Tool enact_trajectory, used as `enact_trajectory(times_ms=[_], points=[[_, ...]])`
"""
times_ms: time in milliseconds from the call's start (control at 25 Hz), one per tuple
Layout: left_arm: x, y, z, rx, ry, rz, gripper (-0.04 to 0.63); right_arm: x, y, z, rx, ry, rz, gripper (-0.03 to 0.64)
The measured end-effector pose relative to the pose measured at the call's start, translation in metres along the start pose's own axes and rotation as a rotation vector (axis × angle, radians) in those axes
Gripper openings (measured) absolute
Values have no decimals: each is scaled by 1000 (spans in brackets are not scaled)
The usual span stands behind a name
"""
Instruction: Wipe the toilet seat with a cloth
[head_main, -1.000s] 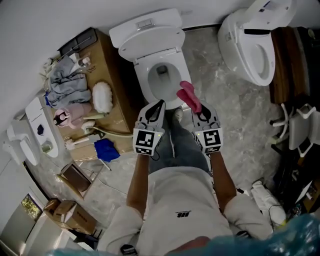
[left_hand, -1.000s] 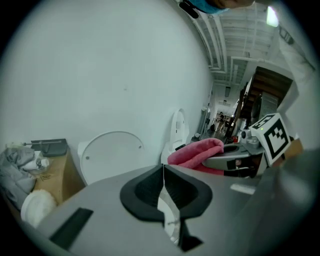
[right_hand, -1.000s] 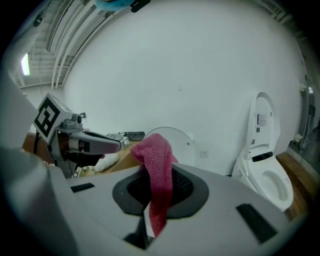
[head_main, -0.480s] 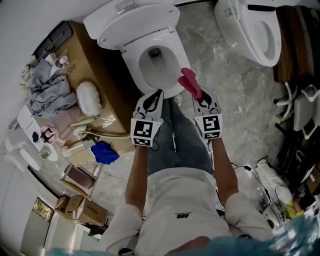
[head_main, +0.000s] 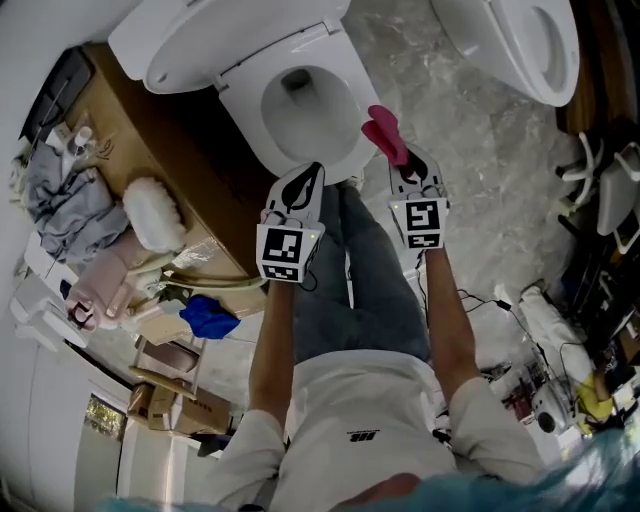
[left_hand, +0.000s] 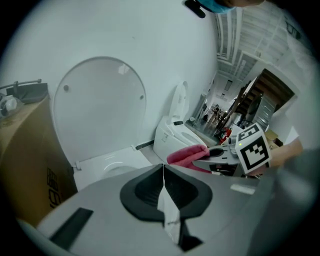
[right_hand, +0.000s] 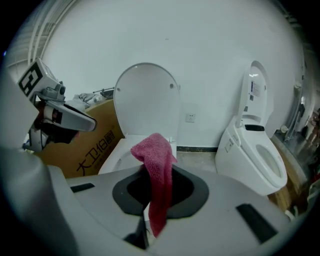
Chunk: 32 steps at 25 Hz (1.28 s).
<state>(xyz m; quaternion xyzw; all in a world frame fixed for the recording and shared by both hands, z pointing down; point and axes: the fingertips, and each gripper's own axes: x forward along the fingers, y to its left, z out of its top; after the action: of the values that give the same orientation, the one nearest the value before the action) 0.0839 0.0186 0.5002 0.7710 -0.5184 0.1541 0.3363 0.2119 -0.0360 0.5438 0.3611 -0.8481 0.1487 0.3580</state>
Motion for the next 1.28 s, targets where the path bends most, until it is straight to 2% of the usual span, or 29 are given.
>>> enact_trajectory(times_ms=[480,800,960,1160,1280], points=[[32,12,-70,-30,69,-32,15,62,3,-83,-119,150,-27,23],[57,11,-99,-36,97,-55,14,87,11,-120,-227,196,-20,23],[58,6,-106,-42,106,-57,14,95,16,-133,-270,214,7,23],[53,9,-108,-43,112,-45,14,110,29,-151,-316,266,85,23],[48,16,-113,-51,114,-33,15,117,35,-162,-316,305,110,23]])
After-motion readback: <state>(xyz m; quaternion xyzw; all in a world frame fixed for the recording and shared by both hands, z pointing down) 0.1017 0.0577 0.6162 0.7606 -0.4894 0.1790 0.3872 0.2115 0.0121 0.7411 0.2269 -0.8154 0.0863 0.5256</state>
